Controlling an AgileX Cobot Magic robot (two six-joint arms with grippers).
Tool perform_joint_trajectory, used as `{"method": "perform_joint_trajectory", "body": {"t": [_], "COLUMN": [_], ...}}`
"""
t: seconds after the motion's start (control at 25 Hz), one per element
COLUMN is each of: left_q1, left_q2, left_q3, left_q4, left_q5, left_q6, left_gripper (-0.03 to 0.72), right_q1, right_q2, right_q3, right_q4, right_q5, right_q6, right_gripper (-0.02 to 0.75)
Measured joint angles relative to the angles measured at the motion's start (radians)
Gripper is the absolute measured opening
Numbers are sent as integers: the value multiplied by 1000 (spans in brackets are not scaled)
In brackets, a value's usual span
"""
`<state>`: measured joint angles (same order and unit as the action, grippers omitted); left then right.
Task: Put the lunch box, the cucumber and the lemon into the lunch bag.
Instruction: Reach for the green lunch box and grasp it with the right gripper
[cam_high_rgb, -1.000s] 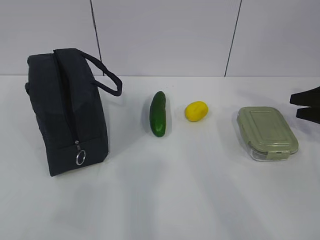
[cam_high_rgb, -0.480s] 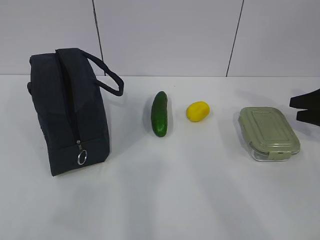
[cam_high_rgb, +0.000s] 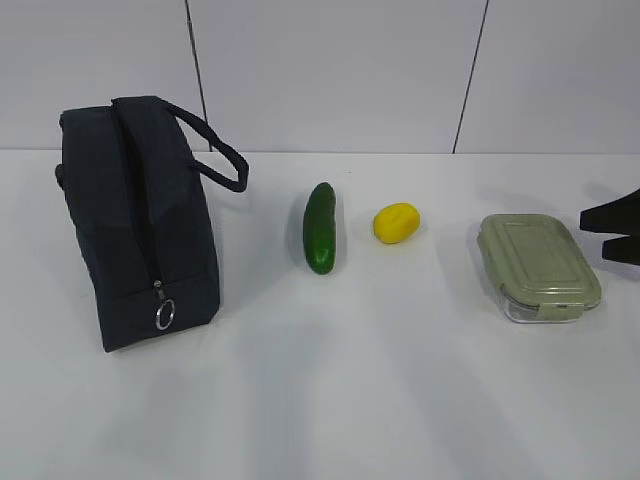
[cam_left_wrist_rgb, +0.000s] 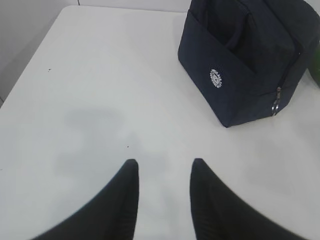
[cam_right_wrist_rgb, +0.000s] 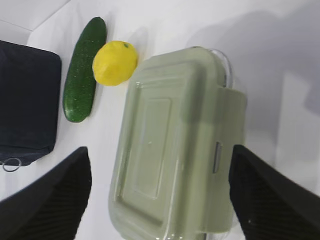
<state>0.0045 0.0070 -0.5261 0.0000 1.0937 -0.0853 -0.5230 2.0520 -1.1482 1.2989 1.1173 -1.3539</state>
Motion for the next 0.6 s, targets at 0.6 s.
{"method": "perform_joint_trajectory", "body": {"t": [0.6], "left_q1": [0], "left_q2": [0], "left_q3": [0], "left_q4": [0], "left_q5": [0], "left_q6": [0], "left_gripper": [240], "right_q1": [-10], "right_q2": [35], "right_q3": [0], "right_q4": [20], "right_q5": [-14], "right_q6": [-11], "right_gripper": [650]}}
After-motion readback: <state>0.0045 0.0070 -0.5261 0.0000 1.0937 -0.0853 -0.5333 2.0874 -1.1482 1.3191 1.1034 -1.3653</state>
